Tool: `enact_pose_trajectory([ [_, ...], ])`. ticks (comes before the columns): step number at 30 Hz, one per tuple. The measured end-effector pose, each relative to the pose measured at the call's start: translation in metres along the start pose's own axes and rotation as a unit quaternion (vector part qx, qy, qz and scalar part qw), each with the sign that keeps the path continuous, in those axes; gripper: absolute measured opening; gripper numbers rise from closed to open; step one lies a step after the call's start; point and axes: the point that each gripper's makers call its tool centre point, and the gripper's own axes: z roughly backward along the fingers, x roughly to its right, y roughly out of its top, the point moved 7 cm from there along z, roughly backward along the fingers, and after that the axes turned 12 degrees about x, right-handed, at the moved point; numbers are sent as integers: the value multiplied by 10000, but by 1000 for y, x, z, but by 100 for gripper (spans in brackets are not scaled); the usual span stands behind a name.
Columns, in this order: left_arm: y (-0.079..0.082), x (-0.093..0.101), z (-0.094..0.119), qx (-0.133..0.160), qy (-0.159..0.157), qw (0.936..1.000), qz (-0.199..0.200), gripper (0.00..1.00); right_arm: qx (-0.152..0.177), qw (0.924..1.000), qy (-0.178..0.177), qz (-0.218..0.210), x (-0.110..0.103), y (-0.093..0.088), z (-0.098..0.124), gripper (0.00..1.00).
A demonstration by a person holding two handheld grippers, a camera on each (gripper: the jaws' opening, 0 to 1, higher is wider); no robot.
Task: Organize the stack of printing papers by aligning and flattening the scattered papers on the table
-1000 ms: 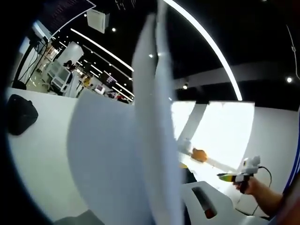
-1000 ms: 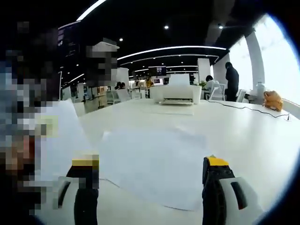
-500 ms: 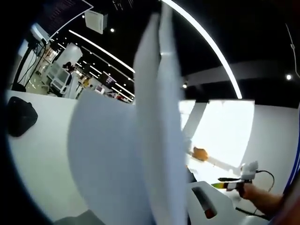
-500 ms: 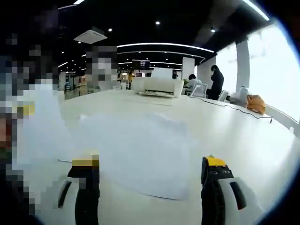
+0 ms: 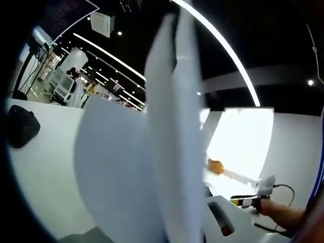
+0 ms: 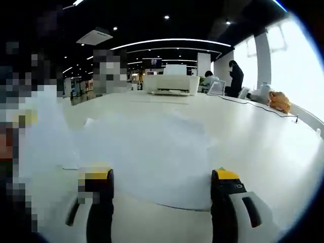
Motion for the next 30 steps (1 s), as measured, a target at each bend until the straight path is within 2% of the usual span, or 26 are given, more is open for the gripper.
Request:
enact_pose_trajectory([
  [7,1,-4,-1,43,-6,10000,19,6,58,10000,61,39,0,-2,-2,71],
  [12,2,-6,-1,41,-22,10000,28,6,61,9997,230,67,-11,-1,1,59],
  [17,2,-7,-2,50,-13,10000,46,6,60,9994,327,93,-18,0,1,53],
  [20,1,-7,-2,41,-12,10000,29,6,58,9990,438,110,-22,0,0,46],
  [25,2,-7,-2,43,-4,10000,30,6,65,9979,621,170,-35,2,2,29],
  [30,1,-6,-2,37,4,10000,33,6,109,9961,768,425,-44,4,2,15],
])
